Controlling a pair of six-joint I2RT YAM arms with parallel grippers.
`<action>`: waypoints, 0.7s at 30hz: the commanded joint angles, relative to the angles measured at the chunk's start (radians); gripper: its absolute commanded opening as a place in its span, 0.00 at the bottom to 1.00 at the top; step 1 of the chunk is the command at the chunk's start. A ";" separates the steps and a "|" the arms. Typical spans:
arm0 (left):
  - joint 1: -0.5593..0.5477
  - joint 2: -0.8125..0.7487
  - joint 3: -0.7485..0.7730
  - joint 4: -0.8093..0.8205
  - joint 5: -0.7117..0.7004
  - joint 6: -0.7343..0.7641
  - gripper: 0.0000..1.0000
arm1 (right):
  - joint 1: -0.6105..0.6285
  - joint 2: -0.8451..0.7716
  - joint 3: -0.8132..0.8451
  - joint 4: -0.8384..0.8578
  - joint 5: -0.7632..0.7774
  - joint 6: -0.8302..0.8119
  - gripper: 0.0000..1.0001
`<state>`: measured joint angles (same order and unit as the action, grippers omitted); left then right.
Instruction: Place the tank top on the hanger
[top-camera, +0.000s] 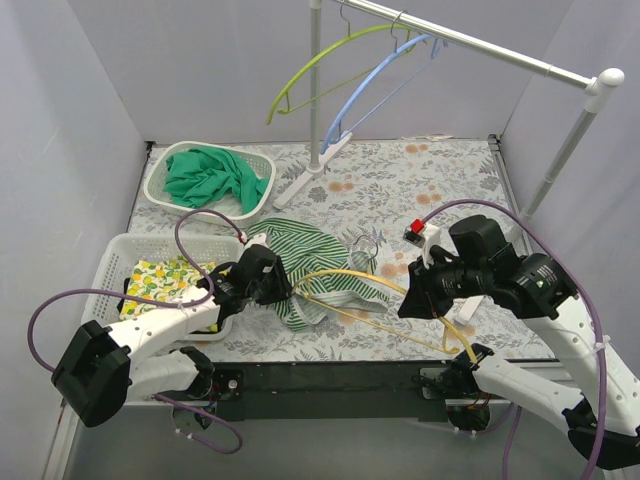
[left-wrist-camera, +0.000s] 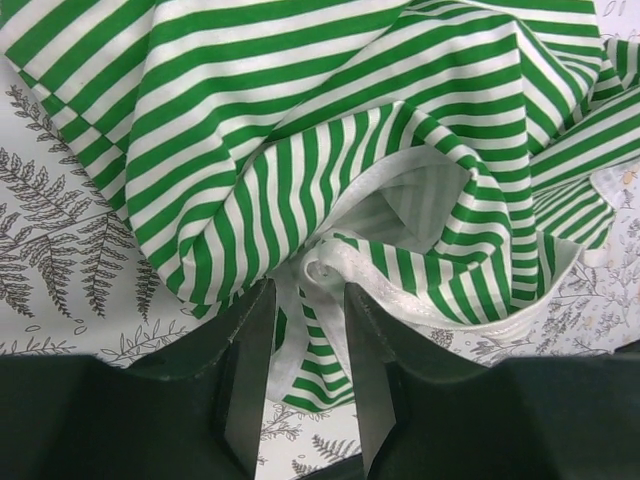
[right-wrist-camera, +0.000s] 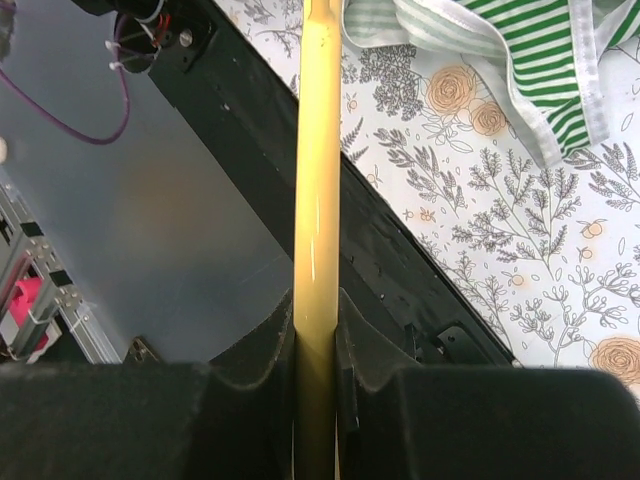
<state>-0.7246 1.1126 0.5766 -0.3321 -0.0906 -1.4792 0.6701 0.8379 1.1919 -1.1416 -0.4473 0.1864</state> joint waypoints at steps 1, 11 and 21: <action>-0.012 0.003 0.000 0.031 -0.023 0.016 0.33 | 0.061 0.035 0.073 -0.030 0.065 -0.015 0.01; -0.032 0.012 -0.021 0.071 0.014 0.016 0.33 | 0.161 0.066 0.143 -0.082 0.239 -0.015 0.01; -0.044 0.035 -0.032 0.053 -0.006 0.010 0.28 | 0.178 0.066 0.143 -0.061 0.184 -0.013 0.01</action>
<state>-0.7616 1.1507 0.5541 -0.2779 -0.0822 -1.4727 0.8429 0.9051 1.2980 -1.2331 -0.2199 0.1799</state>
